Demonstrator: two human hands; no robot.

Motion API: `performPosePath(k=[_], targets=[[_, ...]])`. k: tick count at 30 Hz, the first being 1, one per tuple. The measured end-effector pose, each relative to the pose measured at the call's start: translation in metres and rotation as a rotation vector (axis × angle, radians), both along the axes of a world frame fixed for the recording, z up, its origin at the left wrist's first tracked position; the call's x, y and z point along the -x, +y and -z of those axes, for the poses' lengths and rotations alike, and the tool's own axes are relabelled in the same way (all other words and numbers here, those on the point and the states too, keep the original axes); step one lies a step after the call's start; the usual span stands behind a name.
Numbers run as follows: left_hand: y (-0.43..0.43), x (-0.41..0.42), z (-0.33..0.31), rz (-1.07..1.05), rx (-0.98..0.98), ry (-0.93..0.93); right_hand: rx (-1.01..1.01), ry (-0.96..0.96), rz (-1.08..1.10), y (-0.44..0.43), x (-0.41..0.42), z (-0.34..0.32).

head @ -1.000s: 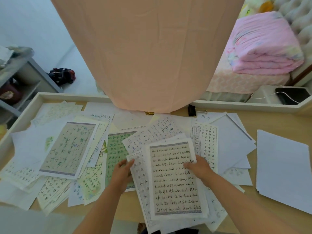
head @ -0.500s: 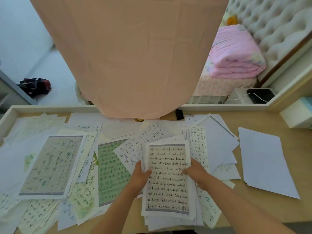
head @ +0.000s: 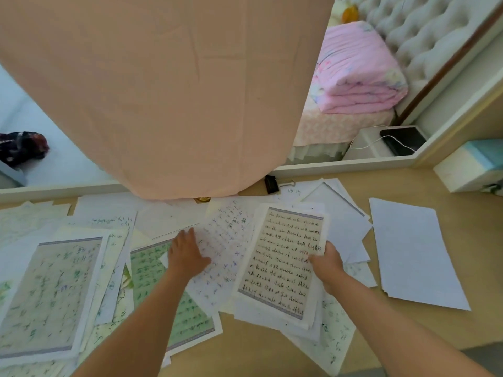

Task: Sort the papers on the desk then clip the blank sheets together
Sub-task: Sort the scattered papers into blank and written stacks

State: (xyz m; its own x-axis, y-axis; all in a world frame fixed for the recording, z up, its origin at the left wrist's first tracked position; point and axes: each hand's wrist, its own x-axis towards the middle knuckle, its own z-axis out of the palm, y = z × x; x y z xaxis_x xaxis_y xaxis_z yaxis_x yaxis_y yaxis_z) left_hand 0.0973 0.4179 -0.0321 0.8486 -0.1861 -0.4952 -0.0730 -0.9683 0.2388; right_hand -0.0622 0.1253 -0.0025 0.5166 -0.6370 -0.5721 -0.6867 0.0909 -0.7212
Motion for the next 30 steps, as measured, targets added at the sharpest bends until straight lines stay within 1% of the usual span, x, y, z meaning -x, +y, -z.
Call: performPosePath(k=[1, 3, 4, 6, 8, 10, 12, 14, 16, 18, 20, 22, 24, 26, 27, 29, 30], targets=[[0.003, -0.006, 0.002, 0.020, -0.048, 0.028, -0.008, 0.029, -0.044, -0.005, -0.002, 0.004], [0.002, -0.013, 0.003, 0.056, -0.121, 0.013, -0.056, 0.121, -0.141, -0.009, -0.007, 0.011], [0.001, -0.017, 0.005, 0.026, -0.111, 0.018, -0.073, 0.153, -0.168, -0.010, -0.009, 0.014], [-0.002, -0.021, 0.000, -0.112, 0.027, 0.123, -0.091, 0.162, -0.171, -0.011, -0.015, 0.021], [-0.005, -0.018, -0.007, -0.142, 0.114, 0.201, -0.159, 0.127, -0.102, -0.013, -0.021, 0.021], [-0.007, -0.012, -0.010, -0.138, 0.157, 0.190, -0.277, 0.089, -0.015, -0.017, -0.026, 0.021], [-0.012, 0.001, -0.015, -0.227, 0.279, 0.217, -0.334, 0.073, 0.018, -0.019, -0.030, 0.022], [-0.017, 0.018, -0.016, -0.300, 0.354, 0.325, -0.326, 0.075, 0.011, -0.015, -0.034, 0.022], [-0.022, 0.033, -0.014, -0.320, 0.372, 0.502, -0.278, 0.088, -0.042, -0.004, -0.039, 0.021], [-0.024, 0.041, -0.010, -0.426, 0.403, 0.572, -0.182, 0.108, -0.152, 0.012, -0.045, 0.019], [-0.024, 0.040, -0.005, -0.545, 0.482, 0.531, -0.094, 0.102, -0.307, 0.030, -0.049, 0.019], [-0.023, 0.037, -0.003, -0.534, 0.524, 0.418, -0.057, 0.077, -0.461, 0.049, -0.051, 0.017], [-0.018, 0.035, -0.002, -0.496, 0.526, 0.347, -0.022, 0.076, -0.582, 0.064, -0.054, 0.016], [-0.009, 0.033, 0.000, -0.478, 0.526, 0.292, 0.068, 0.077, -0.613, 0.073, -0.057, 0.015], [-0.002, 0.032, -0.001, -0.495, 0.547, 0.260, 0.150, 0.097, -0.623, 0.075, -0.059, 0.015], [0.012, 0.029, 0.000, -0.567, 0.579, 0.174, 0.287, 0.212, -0.638, 0.072, -0.060, 0.019], [0.019, 0.029, -0.002, -0.589, 0.558, 0.132, 0.321, 0.269, -0.606, 0.070, -0.060, 0.020]])
